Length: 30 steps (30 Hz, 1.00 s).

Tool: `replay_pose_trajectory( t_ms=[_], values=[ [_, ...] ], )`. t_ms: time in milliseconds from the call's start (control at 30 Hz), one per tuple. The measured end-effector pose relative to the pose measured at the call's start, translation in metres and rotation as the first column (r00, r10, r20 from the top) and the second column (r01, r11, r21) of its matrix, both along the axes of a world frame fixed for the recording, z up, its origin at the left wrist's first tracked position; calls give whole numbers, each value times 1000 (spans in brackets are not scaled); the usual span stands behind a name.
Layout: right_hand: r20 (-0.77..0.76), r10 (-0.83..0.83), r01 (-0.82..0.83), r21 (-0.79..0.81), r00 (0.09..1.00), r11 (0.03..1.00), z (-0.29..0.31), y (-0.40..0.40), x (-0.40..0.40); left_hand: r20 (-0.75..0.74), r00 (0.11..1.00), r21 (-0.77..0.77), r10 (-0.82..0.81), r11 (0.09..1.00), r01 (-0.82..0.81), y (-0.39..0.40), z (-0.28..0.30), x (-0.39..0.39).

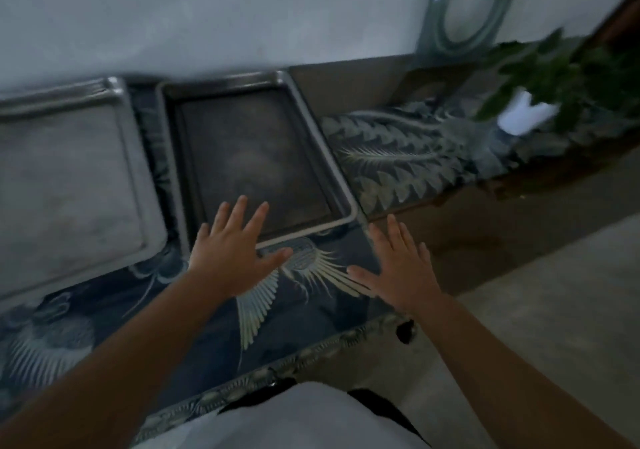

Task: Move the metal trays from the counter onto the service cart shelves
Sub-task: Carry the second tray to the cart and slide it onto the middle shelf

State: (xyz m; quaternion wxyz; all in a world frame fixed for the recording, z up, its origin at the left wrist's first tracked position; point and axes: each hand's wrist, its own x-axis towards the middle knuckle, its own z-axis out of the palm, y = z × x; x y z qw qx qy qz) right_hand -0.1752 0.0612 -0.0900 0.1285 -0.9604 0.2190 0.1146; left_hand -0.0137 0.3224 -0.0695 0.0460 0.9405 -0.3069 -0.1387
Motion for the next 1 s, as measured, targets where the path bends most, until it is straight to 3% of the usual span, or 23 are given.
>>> replay_pose_trajectory(
  t_ms=[200,400,533,667,767,867,1000],
  values=[
    [-4,223,-223,3,975,975,-4,0,76,-10,964,18,265,964,-264,38,-8,11],
    [-64,342,-343,-2,937,939,-14,-24,127,-86,909,19,408,913,-408,48,-25,31],
    [-94,326,-325,23,941,945,-28,-54,159,-269,808,8,524,840,-542,37,-45,63],
    [-137,250,-242,74,958,967,-48,-79,189,-374,660,45,651,724,-688,20,-76,90],
    [-147,111,-76,225,983,971,-64,-90,208,-453,524,1,721,588,-809,10,-93,103],
    [-102,-56,93,405,993,910,-77,-93,224,-448,431,-19,783,474,-880,9,-103,111],
    [-45,-277,265,471,960,841,-88,-93,234,-479,372,-66,795,390,-919,14,-111,111]
  ],
)
